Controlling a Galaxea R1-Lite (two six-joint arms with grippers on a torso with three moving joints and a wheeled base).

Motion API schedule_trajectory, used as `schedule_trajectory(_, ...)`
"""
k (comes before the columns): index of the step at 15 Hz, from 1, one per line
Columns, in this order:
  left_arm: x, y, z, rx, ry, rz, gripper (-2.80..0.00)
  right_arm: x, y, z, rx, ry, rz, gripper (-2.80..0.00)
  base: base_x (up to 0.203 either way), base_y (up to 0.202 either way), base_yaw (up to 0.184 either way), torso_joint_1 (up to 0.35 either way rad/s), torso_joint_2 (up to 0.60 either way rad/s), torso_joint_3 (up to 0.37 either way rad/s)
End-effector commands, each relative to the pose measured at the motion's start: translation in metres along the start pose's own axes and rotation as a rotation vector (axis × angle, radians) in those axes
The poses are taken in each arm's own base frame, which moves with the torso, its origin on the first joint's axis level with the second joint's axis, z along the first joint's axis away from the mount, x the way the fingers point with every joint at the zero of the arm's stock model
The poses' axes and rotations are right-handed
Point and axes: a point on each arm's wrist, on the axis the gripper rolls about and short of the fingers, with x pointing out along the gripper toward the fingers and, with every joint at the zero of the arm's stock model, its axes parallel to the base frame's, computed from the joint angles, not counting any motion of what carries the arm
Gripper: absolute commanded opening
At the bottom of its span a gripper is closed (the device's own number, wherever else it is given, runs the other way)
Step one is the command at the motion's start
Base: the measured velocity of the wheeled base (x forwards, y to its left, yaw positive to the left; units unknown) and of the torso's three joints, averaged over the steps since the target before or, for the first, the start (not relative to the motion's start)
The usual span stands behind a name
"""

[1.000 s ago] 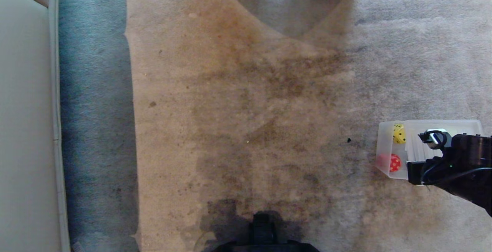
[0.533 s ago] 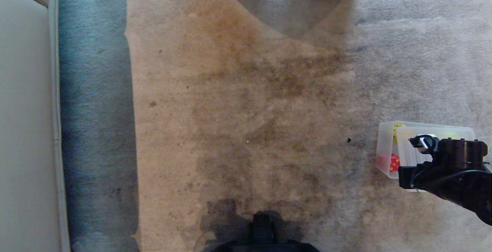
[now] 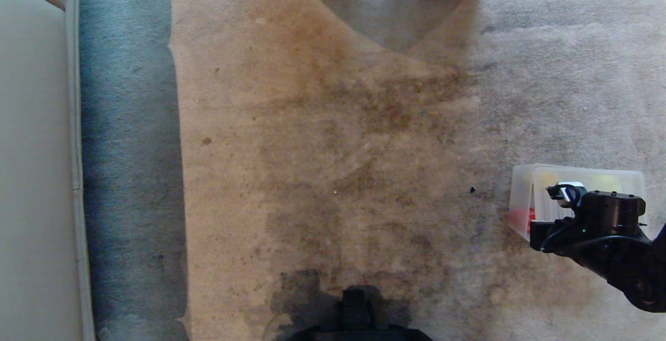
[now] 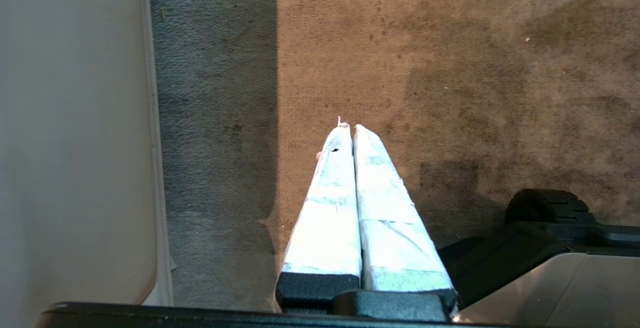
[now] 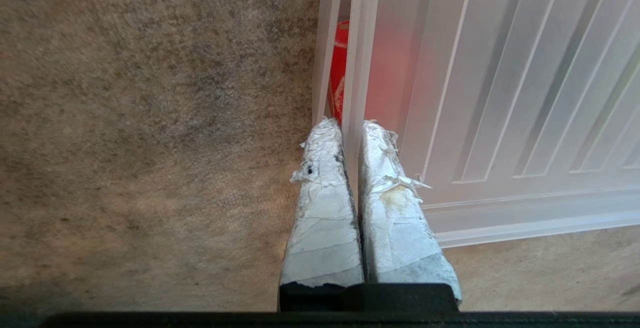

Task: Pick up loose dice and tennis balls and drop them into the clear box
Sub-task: Close the lid

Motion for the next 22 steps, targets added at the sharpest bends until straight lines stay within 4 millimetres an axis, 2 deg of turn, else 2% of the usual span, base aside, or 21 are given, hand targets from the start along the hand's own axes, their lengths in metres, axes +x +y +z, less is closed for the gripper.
schedule_trajectory(1, 0.0, 0.0, 0.0, 0.0, 0.0, 0.0, -2.8, 0.006, 0.001, -0.007, 0.0, 0.022, 0.002, -2.8, 0.0, 0.0, 0.0, 0.0, 0.0, 0.0)
schedule_trajectory(18, 0.0, 0.0, 0.0, 0.0, 0.0, 0.0, -2.8, 0.013, 0.008, 0.004, 0.003, -0.033, 0.021, -2.8, 0.0, 0.0, 0.0, 0.0, 0.0, 0.0)
schedule_trajectory(19, 0.0, 0.0, 0.0, 0.0, 0.0, 0.0, -2.8, 0.013, 0.008, 0.004, 0.003, -0.033, 0.021, 0.0, 0.0, 0.0, 0.0, 0.0, 0.0, 0.0)
schedule_trajectory(22, 0.0, 0.0, 0.0, 0.0, 0.0, 0.0, -2.8, 0.012, 0.009, 0.005, 0.0, -0.041, 0.028, 0.0, 0.0, 0.0, 0.0, 0.0, 0.0, 0.0)
